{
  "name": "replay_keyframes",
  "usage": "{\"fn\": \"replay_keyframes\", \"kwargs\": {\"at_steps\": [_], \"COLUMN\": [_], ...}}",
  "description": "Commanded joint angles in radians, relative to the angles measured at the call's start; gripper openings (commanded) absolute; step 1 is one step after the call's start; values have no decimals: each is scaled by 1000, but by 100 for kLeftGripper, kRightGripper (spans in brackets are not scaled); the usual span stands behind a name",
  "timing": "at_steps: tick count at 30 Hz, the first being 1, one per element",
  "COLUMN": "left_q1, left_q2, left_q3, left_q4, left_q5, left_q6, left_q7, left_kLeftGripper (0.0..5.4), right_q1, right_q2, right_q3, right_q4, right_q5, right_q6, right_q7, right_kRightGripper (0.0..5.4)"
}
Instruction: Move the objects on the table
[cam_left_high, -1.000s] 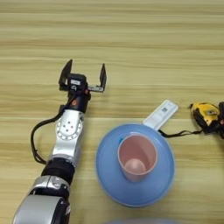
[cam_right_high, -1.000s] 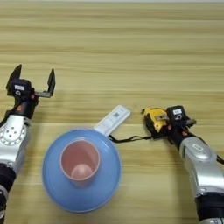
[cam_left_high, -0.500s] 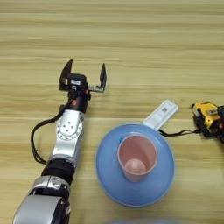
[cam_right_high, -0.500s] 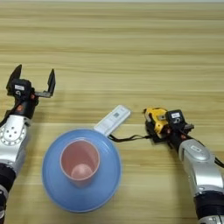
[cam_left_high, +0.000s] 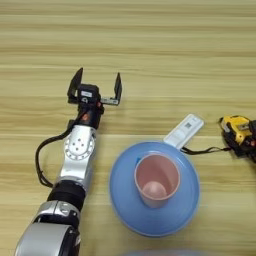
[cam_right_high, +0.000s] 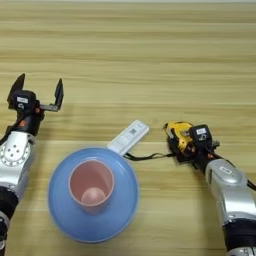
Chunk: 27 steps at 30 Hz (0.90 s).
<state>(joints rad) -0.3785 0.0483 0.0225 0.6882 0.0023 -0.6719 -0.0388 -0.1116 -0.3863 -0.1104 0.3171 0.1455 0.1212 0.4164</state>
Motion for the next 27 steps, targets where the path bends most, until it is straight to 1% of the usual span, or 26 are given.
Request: {"fn": "replay_keyframes", "kwargs": {"at_steps": [1,4,7,9,12,16,19,23,27], "left_q1": [-9,-9,-10,-11,-11,-11,-11,-10,-11], "left_q2": [-3,-3,-3,-3,-3,-3,-3,-2,-1], "left_q3": [-3,-3,-4,-4,-5,-5,-5,-5,-5], "left_q4": [-4,-4,-2,-2,-1,-1,-1,-2,-2], "left_q5": [16,16,16,16,17,17,17,16,16], "left_q6": [6,6,6,6,6,6,6,6,6], "left_q7": [6,6,7,7,8,9,9,8,7], "left_kLeftGripper": [540,540,540,540,540,540,540,540,540], "right_q1": [1,9,21,40,91,167,204,238,263], "right_q2": [-27,-43,-63,-80,-115,-167,-200,-232,-254], "right_q3": [-25,-44,-68,-71,-51,-12,3,15,33], "right_q4": [-59,-91,-150,-201,-286,-360,-389,-399,-382], "right_q5": [24,51,116,156,186,194,196,184,154], "right_q6": [-36,-56,-60,-65,-84,-103,-109,-115,-138], "right_q7": [41,90,176,245,352,483,551,607,636], "right_kRightGripper": [411,411,411,411,411,411,410,410,410]}}
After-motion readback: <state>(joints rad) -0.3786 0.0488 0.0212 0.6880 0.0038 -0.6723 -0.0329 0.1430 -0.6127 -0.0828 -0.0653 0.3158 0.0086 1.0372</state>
